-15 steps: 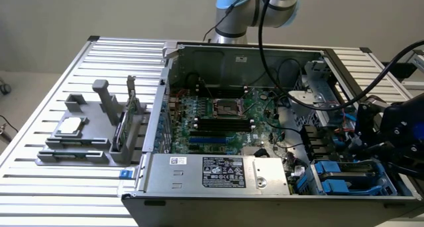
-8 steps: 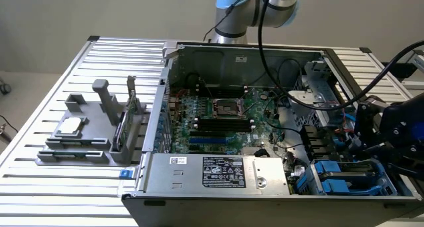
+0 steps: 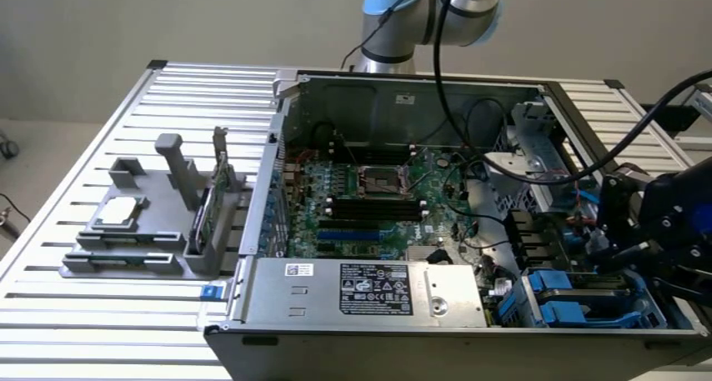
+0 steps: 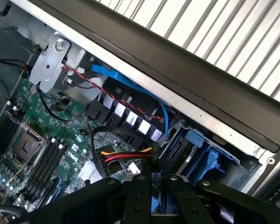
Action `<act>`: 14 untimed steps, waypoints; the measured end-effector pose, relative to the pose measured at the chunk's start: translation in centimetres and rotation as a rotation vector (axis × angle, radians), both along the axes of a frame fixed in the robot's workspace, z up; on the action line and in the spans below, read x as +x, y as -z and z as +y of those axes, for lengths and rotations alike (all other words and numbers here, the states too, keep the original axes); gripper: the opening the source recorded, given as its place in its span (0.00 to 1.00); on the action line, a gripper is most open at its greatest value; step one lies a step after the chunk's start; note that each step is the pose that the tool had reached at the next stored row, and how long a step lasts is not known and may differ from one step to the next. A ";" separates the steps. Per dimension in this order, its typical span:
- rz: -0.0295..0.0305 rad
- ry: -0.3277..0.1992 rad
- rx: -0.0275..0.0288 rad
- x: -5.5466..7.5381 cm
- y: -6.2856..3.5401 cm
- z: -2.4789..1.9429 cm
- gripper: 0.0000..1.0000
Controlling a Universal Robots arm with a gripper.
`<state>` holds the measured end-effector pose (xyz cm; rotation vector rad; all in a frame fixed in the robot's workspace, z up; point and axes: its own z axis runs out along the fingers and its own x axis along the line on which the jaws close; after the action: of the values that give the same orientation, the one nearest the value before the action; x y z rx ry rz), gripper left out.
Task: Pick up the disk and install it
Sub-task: 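Insert the first disk wire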
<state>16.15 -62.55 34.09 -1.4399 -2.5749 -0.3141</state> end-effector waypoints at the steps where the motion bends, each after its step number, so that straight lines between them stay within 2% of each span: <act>1: 0.0001 0.008 -0.0008 0.0 -0.04 0.00 0.18; 10: 0.0008 0.096 -0.0045 0.0 -0.53 0.00 0.18; 12: 0.0009 0.111 -0.0084 0.0 -0.60 -0.01 0.18; 14: 0.0008 0.126 -0.0147 0.0 -0.61 -0.02 0.18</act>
<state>16.15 -62.58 34.69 -1.6111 -2.4957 -0.3123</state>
